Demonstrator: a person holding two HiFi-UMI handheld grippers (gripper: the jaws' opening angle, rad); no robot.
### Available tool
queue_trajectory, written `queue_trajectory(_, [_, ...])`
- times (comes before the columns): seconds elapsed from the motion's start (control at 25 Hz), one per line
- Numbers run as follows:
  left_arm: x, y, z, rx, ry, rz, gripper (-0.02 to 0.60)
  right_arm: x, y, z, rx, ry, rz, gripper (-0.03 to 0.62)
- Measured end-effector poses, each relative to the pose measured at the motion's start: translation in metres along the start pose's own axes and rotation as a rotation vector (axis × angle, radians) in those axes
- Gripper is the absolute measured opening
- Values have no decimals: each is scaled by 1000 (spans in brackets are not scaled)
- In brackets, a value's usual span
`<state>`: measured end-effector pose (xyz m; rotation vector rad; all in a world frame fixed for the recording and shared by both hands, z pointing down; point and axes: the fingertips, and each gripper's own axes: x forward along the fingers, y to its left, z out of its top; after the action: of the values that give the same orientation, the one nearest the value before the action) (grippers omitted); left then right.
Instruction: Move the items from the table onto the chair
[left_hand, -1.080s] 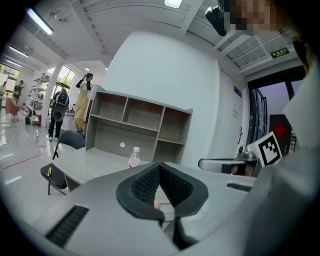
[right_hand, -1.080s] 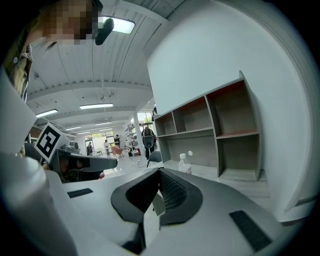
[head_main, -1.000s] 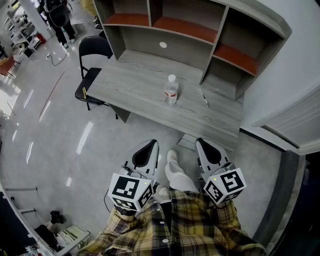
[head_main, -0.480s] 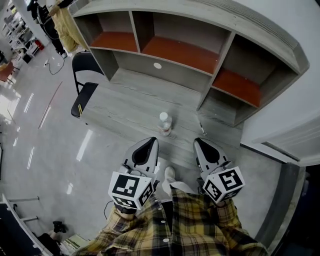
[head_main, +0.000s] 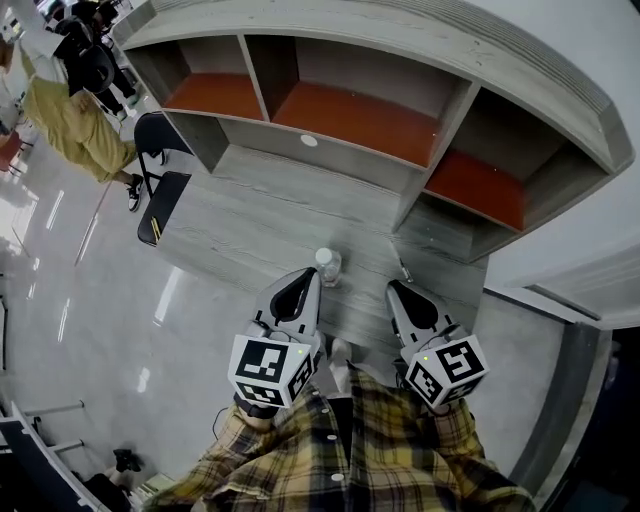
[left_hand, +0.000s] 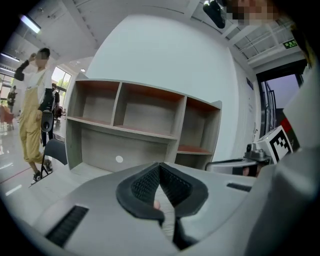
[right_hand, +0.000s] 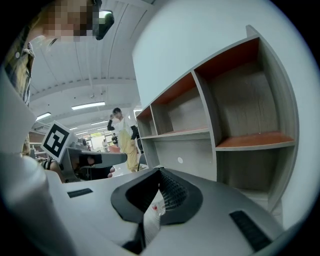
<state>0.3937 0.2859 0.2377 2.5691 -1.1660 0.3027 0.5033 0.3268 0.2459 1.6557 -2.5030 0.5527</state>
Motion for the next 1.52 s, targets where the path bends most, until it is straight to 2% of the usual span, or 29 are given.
queue_trajectory(0.36, [17,22,-28,-49,27,15,9,10,-2,-12,34,29,-39,17])
queue_trajectory(0.52, [24,24,-40,-63,43,-5,133,11,-3,-16,43,39,-50,17])
queue_trajectory(0.68, [34,22,-60,-44,88,-24,265,9,-3,-21,49,50,-62,17])
queue_trajectory(0.8, [44,24,-78,-30,124,-25,311,7,-6,-27,56,66,-73,17])
queue_trajectory(1.28, [93,41,-164,-6,306,-4,333,-6,-22,-63,115,149,-139,17])
queue_trajectory(1.52, [109,47,-179,27,321,45,333,-15,-32,-75,145,160,-172,18])
